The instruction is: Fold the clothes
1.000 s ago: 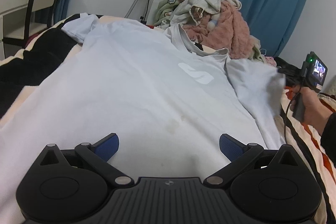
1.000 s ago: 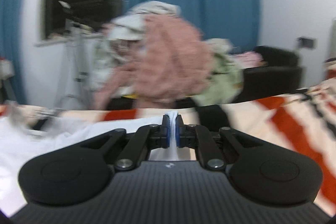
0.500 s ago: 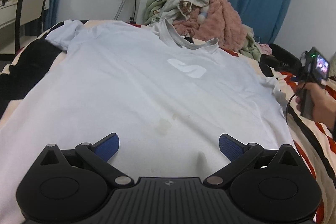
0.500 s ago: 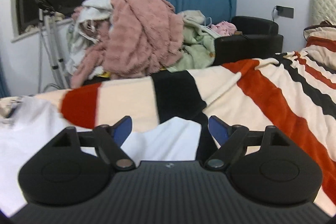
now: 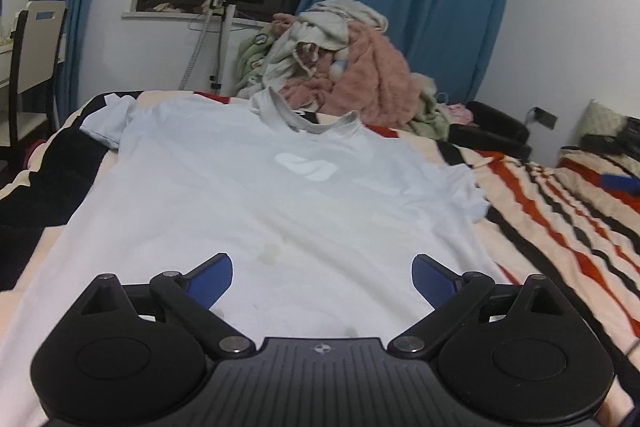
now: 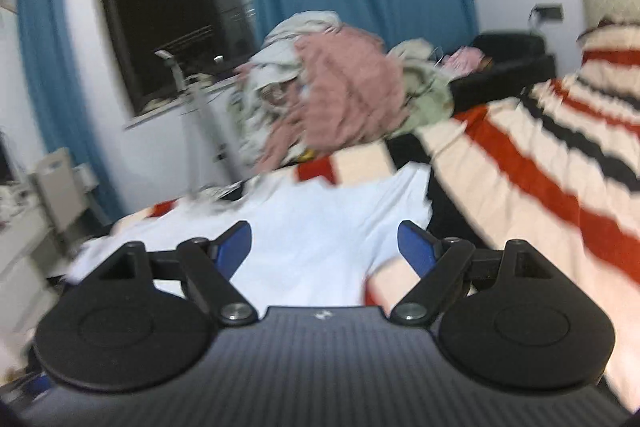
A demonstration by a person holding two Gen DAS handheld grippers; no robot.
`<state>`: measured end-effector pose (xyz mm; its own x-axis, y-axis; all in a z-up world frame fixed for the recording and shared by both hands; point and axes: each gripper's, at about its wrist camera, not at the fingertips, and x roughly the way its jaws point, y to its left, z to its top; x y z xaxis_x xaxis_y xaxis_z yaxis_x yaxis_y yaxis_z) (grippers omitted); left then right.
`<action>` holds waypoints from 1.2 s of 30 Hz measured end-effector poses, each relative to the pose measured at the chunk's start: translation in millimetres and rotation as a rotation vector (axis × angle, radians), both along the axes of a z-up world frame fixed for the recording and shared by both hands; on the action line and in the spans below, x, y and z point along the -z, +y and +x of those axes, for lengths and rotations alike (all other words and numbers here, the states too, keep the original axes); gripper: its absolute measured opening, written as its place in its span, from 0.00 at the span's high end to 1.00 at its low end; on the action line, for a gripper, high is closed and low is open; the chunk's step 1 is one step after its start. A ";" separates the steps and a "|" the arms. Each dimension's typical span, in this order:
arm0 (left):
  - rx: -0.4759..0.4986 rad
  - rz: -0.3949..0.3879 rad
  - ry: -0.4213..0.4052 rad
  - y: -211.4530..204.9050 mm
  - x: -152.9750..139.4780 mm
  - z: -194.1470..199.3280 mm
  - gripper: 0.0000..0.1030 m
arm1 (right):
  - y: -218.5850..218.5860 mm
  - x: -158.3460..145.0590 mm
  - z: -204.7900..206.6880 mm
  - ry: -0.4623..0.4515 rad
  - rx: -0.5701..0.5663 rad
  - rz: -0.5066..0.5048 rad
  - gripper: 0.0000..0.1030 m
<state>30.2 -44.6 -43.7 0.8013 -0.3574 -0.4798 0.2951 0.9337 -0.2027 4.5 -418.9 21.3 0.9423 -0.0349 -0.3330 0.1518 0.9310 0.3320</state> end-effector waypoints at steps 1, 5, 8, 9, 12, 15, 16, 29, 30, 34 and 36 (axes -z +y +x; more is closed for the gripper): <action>0.012 -0.001 0.004 -0.2 -2.0 -5.8 0.06 | 3.0 2.4 -19.5 -0.024 -0.007 0.019 0.21; 0.088 0.008 0.008 -7.0 -6.4 -26.1 0.09 | 10.4 16.0 -69.7 -0.044 -0.004 0.080 0.19; 0.205 0.014 0.052 -19.6 -4.1 -36.3 0.12 | 6.2 11.5 -83.2 -0.108 0.002 0.095 0.20; 0.259 0.023 0.061 -26.6 -2.4 -40.5 0.19 | 3.5 10.1 -87.4 -0.127 0.008 0.101 0.20; 0.356 0.052 0.078 -51.8 5.1 -58.1 0.23 | -6.4 7.1 -100.0 -0.182 0.031 0.126 0.20; 0.450 0.039 0.120 -81.0 17.4 -72.4 0.29 | -15.7 10.7 -110.5 -0.223 0.045 0.150 0.19; 0.472 0.032 0.135 -91.1 23.2 -75.2 0.31 | -18.6 12.7 -113.7 -0.235 0.048 0.158 0.19; 0.688 0.062 0.246 -196.8 84.7 -85.9 0.95 | -44.3 35.1 -117.6 -0.227 0.066 0.316 0.19; 0.702 0.070 0.235 -202.7 83.6 -88.7 0.95 | -44.4 35.5 -117.3 -0.226 0.065 0.315 0.19; 0.694 0.089 0.323 -225.8 95.6 -80.4 0.96 | -44.4 37.3 -116.2 -0.223 0.065 0.310 0.18; 0.696 0.071 0.372 -230.6 103.9 -72.2 0.96 | -44.4 38.2 -115.6 -0.222 0.064 0.308 0.18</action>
<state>-42.0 -275.1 -147.7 0.1878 -0.6762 -0.7124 0.7404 0.5740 -0.3496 -111.1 -463.4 -16.9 0.9917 -0.0263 -0.1255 0.0998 0.7732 0.6262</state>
